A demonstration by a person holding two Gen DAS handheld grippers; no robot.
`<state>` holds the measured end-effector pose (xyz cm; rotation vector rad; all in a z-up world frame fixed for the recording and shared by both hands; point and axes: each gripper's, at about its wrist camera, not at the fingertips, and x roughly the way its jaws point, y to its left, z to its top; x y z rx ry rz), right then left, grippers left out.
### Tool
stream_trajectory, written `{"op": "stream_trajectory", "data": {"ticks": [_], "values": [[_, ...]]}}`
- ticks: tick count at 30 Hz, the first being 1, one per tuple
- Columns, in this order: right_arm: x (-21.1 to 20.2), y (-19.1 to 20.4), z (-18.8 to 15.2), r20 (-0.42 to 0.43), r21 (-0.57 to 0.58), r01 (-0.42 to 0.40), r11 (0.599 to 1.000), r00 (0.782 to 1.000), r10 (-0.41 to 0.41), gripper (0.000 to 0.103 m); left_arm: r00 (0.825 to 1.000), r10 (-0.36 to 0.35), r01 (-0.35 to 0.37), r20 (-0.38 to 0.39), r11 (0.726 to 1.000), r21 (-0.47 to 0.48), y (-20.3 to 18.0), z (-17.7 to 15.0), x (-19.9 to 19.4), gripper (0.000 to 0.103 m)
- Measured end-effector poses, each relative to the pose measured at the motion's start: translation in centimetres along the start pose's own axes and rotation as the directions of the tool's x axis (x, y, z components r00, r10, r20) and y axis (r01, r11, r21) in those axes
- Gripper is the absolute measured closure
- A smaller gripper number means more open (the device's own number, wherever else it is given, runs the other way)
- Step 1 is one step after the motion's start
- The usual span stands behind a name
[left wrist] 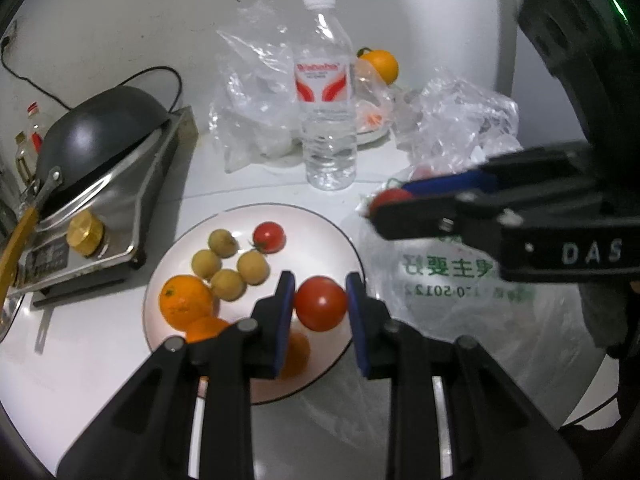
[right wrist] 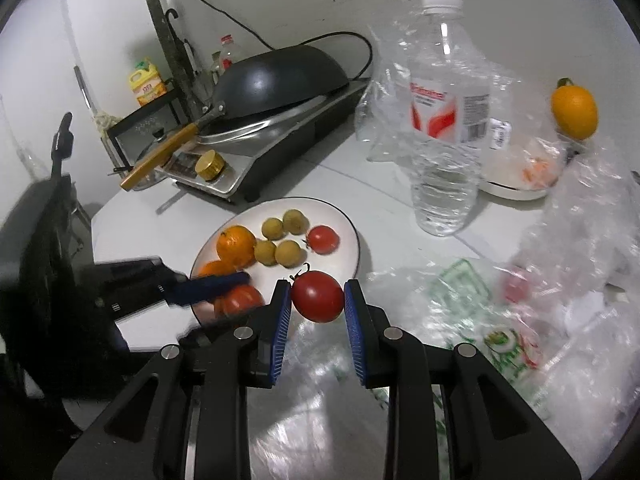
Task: Organize fruits
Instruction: 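Carry the tomato in the left gripper to the plate while the right gripper carries its tomato, then open both grippers to set the two tomatoes on the plate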
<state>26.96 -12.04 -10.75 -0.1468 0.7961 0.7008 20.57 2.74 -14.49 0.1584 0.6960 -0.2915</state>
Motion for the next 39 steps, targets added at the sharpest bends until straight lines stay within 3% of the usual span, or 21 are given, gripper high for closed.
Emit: {"op": "stream_trajectory", "data": {"ticks": [11,21,31,34,37,39], "values": [[5.4,0.4,1.2,-0.084,0.000,-0.039,0.999,0.996,0.038,0.074,0.998,-0.056,0.054,-0.041,0.998,-0.036,0.9,-0.6,2.2,0.076],[6.8,-0.1,1.0,-0.119,0.011,-0.021,1.000,0.993,0.022,0.074,0.994,-0.099,0.095,-0.053,0.992,-0.078,1.4,-0.4,2.5,0.075],[3.8,0.1,1.3,-0.047,0.000,0.017,1.000,0.999,-0.017,0.072,0.999,-0.008,0.005,-0.048,0.998,-0.070,1.9,-0.1,0.9,0.073],[2.1,0.4,1.2,-0.018,-0.011,0.034,0.999,0.999,-0.034,0.067,0.999,0.025,-0.027,-0.030,0.997,-0.073,2.2,0.1,-0.3,0.072],[0.2,0.7,1.1,0.017,-0.020,0.048,0.999,0.999,-0.048,0.066,0.998,0.059,-0.059,-0.001,0.995,-0.076,2.2,0.4,-1.8,0.068],[-0.9,0.8,1.1,0.036,-0.026,0.058,0.998,0.998,-0.057,0.061,0.996,0.088,-0.085,0.034,0.992,-0.096,2.3,0.6,-3.0,0.060]]}}
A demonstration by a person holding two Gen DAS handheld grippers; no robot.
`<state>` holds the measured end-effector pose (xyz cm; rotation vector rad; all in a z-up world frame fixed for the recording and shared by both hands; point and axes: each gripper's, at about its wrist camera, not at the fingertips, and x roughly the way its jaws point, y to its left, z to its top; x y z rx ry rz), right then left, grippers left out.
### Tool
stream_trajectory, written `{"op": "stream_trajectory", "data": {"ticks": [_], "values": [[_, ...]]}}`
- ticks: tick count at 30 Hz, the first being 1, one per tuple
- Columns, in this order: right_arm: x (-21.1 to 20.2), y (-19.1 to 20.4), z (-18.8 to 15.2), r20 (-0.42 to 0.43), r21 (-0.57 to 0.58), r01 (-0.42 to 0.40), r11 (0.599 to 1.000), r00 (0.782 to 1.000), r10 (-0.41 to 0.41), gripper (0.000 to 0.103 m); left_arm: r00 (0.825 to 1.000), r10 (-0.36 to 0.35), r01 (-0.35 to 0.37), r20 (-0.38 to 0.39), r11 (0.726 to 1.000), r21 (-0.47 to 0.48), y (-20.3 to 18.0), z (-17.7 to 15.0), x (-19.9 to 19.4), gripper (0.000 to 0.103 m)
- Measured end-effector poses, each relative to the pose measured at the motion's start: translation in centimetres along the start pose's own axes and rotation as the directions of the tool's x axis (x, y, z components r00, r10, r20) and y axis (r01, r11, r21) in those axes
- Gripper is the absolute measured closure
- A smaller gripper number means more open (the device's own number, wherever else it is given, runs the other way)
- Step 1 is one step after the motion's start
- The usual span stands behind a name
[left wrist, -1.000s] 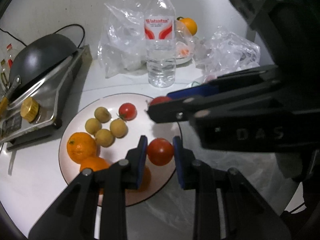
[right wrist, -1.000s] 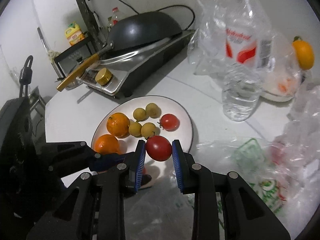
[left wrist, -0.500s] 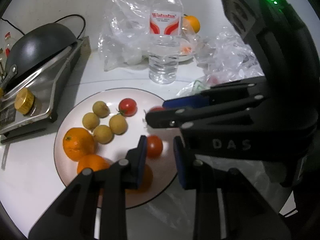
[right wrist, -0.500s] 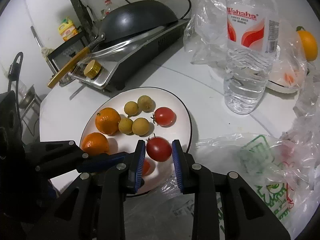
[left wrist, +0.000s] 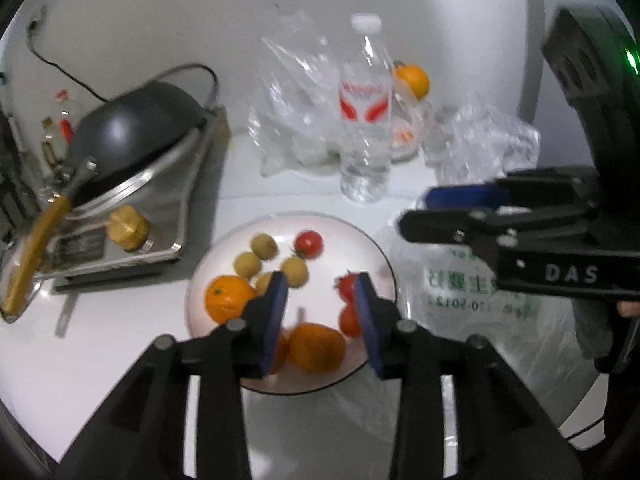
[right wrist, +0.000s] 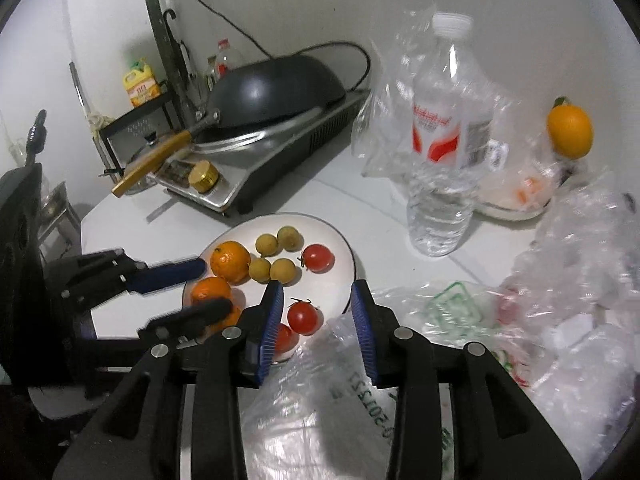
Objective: Organize fruits
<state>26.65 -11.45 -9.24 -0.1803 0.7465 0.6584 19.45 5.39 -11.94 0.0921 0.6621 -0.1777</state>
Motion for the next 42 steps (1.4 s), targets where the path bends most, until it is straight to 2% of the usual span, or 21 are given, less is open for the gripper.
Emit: {"op": "stream_trajectory", "data": {"ticks": [2,6,11,13,17,20,21,23,26,28,31,37,42], "values": [[-1.4,0.0,0.0,0.024,-0.005,0.013,1.000,1.000,-0.013,0.058,0.999,0.005,-0.004,0.040,0.999,-0.035,0.2,0.2,-1.3,0.048],[-4.0,0.2,0.0,0.073,-0.012,0.040,0.999,0.997,-0.039,0.055,0.994,0.030,-0.024,0.107,0.998,-0.056,0.0,0.7,-3.7,0.046],[-7.2,0.6,0.0,0.142,-0.029,0.089,0.996,0.986,-0.084,0.048,0.978,0.053,-0.039,0.200,0.997,-0.071,-0.5,1.8,-6.9,0.018],[-8.7,0.6,0.2,0.175,-0.029,0.123,0.992,0.978,-0.116,0.045,0.970,0.075,-0.054,0.230,0.994,-0.098,-0.5,2.4,-8.2,0.015],[-11.1,0.7,0.6,0.229,-0.018,0.163,0.986,0.961,-0.155,0.041,0.960,0.108,-0.076,0.259,0.989,-0.130,-0.7,3.3,-10.1,0.011],[-12.6,0.8,1.0,0.264,-0.017,0.199,0.980,0.946,-0.188,0.036,0.943,0.149,-0.111,0.298,0.984,-0.140,-0.8,3.9,-11.7,0.007],[-13.3,1.0,1.2,0.284,-0.021,0.212,0.977,0.938,-0.198,0.035,0.936,0.170,-0.131,0.308,0.981,-0.143,-0.9,4.1,-12.1,0.006],[-14.3,1.3,1.5,0.313,-0.025,0.233,0.972,0.925,-0.214,0.035,0.911,0.238,-0.197,0.338,0.969,-0.150,-1.3,4.5,-13.1,0.004],[-16.0,1.6,2.1,0.371,-0.025,0.275,0.961,0.895,-0.247,0.034,0.884,0.283,-0.242,0.371,0.958,-0.155,-1.9,5.2,-14.3,0.004],[-17.2,1.8,2.7,0.413,-0.020,0.294,0.956,0.873,-0.260,0.033,0.876,0.292,-0.249,0.384,0.956,-0.158,-2.2,5.7,-15.0,0.004],[-18.7,2.0,3.4,0.455,-0.017,0.316,0.949,0.847,-0.274,0.030,0.853,0.298,-0.250,0.430,0.954,-0.165,-2.6,6.3,-16.3,0.003],[-20.5,2.2,4.4,0.504,-0.026,0.323,0.946,0.821,-0.266,0.030,0.828,0.294,-0.250,0.477,0.956,-0.155,-3.3,7.3,-17.6,0.003],[-20.9,2.0,4.8,0.522,-0.029,0.322,0.946,0.812,-0.260,0.030,0.803,0.300,-0.255,0.515,0.954,-0.157,-4.0,7.6,-18.6,0.003]]}}
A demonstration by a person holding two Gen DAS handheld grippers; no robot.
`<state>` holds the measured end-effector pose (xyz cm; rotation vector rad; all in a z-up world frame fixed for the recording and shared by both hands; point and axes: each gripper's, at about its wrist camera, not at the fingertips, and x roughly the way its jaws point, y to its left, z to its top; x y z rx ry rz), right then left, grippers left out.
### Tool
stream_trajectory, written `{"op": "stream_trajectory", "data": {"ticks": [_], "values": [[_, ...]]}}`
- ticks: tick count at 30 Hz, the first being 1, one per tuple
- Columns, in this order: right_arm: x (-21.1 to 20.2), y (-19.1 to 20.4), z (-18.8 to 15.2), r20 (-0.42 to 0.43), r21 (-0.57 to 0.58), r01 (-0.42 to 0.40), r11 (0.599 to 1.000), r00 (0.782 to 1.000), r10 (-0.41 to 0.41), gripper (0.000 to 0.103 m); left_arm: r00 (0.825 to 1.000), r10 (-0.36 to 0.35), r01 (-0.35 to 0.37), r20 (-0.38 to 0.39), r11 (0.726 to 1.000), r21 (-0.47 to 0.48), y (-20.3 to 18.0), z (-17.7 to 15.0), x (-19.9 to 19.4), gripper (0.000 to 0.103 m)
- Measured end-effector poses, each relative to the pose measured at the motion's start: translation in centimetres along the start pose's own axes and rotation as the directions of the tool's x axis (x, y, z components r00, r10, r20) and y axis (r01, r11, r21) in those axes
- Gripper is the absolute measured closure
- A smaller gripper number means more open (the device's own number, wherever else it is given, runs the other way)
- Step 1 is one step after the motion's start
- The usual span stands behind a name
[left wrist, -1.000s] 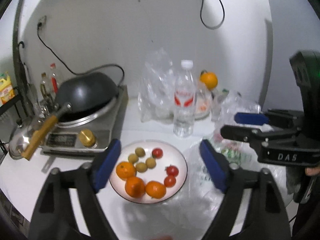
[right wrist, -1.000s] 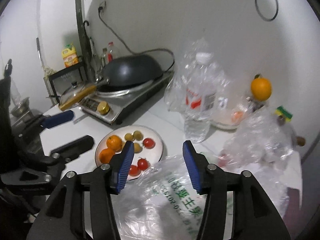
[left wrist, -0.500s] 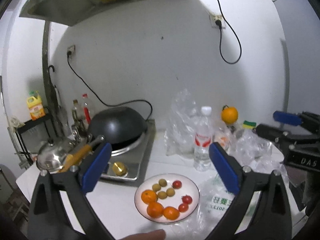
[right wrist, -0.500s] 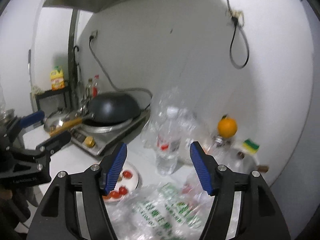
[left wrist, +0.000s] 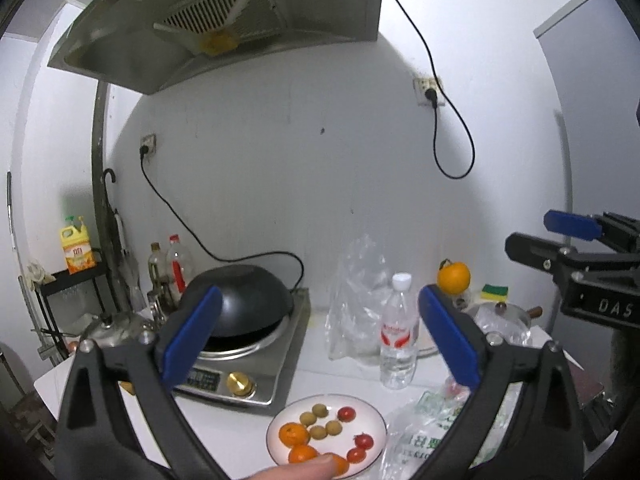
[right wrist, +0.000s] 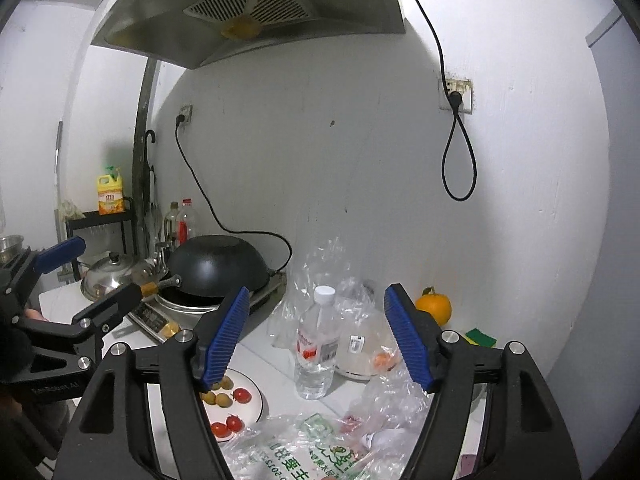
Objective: Organize fruits
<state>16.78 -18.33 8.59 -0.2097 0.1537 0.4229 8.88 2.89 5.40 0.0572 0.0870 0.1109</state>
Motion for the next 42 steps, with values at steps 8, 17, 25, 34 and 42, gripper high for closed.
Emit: {"op": "stream_trajectory", "data": {"ticks": [8,17,25,34,42], "values": [[0.1,-0.3,0.2,0.002,0.014,-0.012,1.000,1.000,0.012,0.030,1.000,0.004,-0.004,0.003,1.000,0.003,-0.5,0.3,-0.1,0.003],[0.2,-0.3,0.1,-0.009,0.012,-0.011,1.000,1.000,0.011,0.030,1.000,0.008,-0.008,-0.002,1.000,-0.018,-0.1,0.2,0.0,0.003],[0.4,0.2,0.2,-0.017,0.002,-0.018,1.000,1.000,0.018,0.030,1.000,-0.002,0.001,-0.004,0.999,-0.040,0.2,0.0,0.0,0.003],[0.8,0.5,0.1,-0.024,0.000,-0.034,0.999,0.999,0.034,0.030,1.000,0.011,-0.011,-0.002,0.998,-0.066,0.5,-0.2,-0.4,0.003],[0.9,0.8,0.1,-0.024,-0.016,-0.038,0.999,0.999,0.038,0.030,1.000,0.019,-0.020,-0.013,0.997,-0.075,0.3,-0.5,-0.3,0.003]]}}
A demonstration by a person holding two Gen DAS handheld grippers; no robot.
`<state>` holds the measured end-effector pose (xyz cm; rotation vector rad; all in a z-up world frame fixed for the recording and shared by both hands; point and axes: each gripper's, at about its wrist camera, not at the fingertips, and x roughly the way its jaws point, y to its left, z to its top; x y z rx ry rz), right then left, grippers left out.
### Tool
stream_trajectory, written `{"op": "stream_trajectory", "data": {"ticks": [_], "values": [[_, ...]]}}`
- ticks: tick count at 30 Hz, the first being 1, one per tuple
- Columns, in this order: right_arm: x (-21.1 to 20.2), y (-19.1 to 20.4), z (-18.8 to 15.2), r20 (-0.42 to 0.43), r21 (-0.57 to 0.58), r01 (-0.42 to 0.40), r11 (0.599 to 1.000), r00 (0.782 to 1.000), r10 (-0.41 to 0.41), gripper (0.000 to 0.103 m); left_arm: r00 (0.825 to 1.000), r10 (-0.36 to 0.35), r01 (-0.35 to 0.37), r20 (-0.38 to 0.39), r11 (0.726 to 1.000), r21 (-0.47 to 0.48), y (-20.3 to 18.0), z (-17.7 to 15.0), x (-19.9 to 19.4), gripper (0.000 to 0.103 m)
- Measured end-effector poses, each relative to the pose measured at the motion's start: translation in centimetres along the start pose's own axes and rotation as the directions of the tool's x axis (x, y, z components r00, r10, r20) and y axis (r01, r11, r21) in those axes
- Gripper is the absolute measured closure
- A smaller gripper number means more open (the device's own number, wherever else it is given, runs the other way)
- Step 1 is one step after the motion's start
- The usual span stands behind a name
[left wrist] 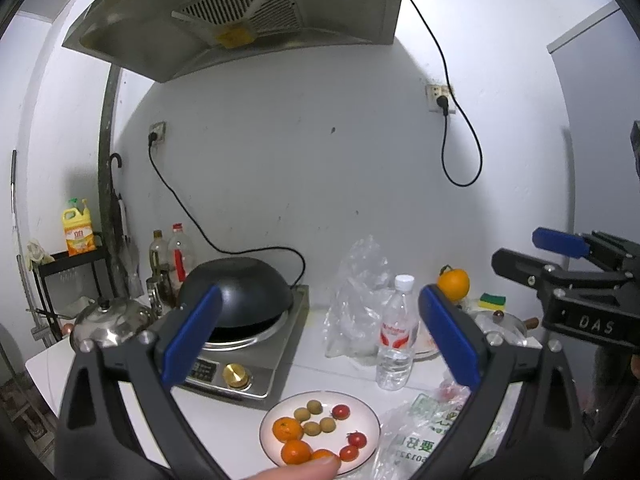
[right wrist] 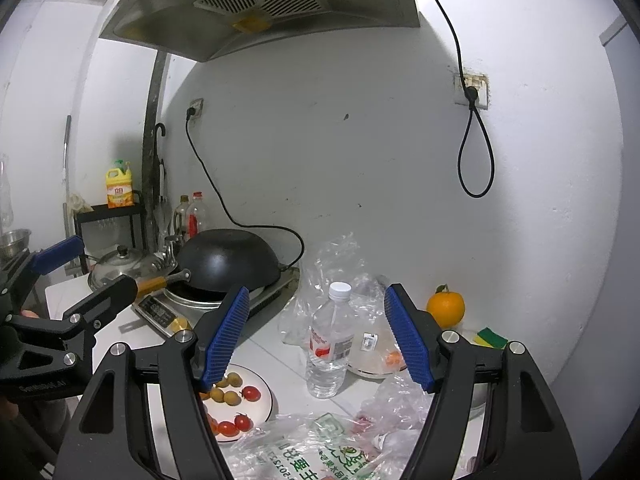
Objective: Organize fruits
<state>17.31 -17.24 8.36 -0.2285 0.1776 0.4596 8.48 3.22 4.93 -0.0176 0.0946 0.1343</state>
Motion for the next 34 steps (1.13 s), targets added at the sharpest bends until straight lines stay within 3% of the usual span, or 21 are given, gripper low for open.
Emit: {"op": "stream_trajectory", "data": {"ticks": [21,29,34], "values": [[0.22,0.20,0.27,0.004,0.002,-0.002,1.000,1.000,0.002,0.030,1.000,0.017,-0.018,0.024,0.999,0.038,-0.64,0.02,-0.07,0.003],[0.24,0.16,0.23,0.003,0.001,0.002,1.000,1.000,-0.002,0.030,1.000,-0.001,0.000,0.021,0.999,0.040,-0.63,-0.01,0.09,0.003],[0.54,0.46,0.06,-0.008,-0.001,-0.001,1.000,1.000,0.001,0.030,0.999,-0.053,0.052,0.002,0.998,0.045,-0.27,0.02,0.65,0.003]]}}
